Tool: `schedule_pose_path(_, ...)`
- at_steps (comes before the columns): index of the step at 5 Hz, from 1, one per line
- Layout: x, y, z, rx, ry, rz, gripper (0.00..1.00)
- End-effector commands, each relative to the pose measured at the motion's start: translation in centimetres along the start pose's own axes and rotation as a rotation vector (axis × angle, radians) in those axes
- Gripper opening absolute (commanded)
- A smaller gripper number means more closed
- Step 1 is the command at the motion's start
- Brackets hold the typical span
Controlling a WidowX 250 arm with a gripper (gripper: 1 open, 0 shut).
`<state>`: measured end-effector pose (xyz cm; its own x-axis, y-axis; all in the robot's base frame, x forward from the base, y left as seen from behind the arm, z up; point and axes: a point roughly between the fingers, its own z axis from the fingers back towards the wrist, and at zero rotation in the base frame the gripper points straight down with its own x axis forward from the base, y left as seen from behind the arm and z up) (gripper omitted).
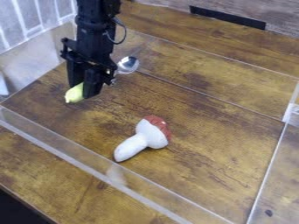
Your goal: Move the green spoon to the left
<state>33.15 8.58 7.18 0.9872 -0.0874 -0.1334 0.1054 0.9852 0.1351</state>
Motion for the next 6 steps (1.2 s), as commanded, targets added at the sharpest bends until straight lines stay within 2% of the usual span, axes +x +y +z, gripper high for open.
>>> schedule_pose_path(1,1.1,0.2,2.0,0.02,-0.051,-0.03,0.0)
schedule_pose_path(4,2.6,0.4,1.5,0.004,-0.041,-0.132,0.0)
schedule_pose_path(6,2.4,1.9,1.9,-0.037,-0.004,0.011,0.0)
